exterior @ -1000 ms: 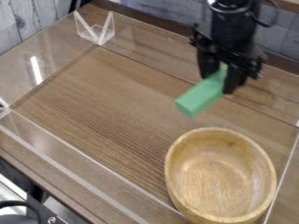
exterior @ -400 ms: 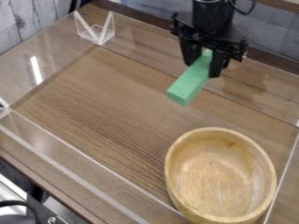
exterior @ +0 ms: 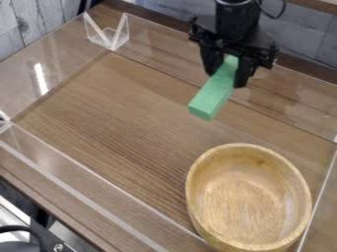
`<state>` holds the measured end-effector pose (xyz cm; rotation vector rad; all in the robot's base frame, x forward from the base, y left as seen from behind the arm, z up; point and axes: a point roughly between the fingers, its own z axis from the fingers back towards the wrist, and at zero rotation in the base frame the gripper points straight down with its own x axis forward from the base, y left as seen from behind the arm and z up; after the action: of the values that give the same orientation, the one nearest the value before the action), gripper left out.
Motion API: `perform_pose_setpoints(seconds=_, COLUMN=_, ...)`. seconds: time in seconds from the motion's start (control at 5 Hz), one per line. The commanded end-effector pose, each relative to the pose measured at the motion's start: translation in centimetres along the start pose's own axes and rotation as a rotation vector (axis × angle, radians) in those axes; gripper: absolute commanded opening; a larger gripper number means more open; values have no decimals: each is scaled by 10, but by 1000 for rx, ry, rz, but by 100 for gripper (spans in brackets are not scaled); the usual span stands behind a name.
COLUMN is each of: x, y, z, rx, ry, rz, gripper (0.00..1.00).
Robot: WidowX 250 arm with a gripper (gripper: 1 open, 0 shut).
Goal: Move green object from inside the wooden bowl to the table next to it
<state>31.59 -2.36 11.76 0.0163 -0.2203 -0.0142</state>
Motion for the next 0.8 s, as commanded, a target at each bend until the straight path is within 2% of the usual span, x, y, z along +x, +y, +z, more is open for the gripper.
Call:
perform_pose_setpoints(seconds=0.0, x=1, y=12, z=23, rx=17, ry=-73, rz=73, gripper=0)
perform_pose_setpoints(seconds=0.4, x=8, y=24, z=0, rx=31, ry=-75, rz=134, gripper=0)
perform_pose_setpoints(seconds=0.6, x=12, y=29, z=7, rx=25, ry=-76, rz=109, gripper=0)
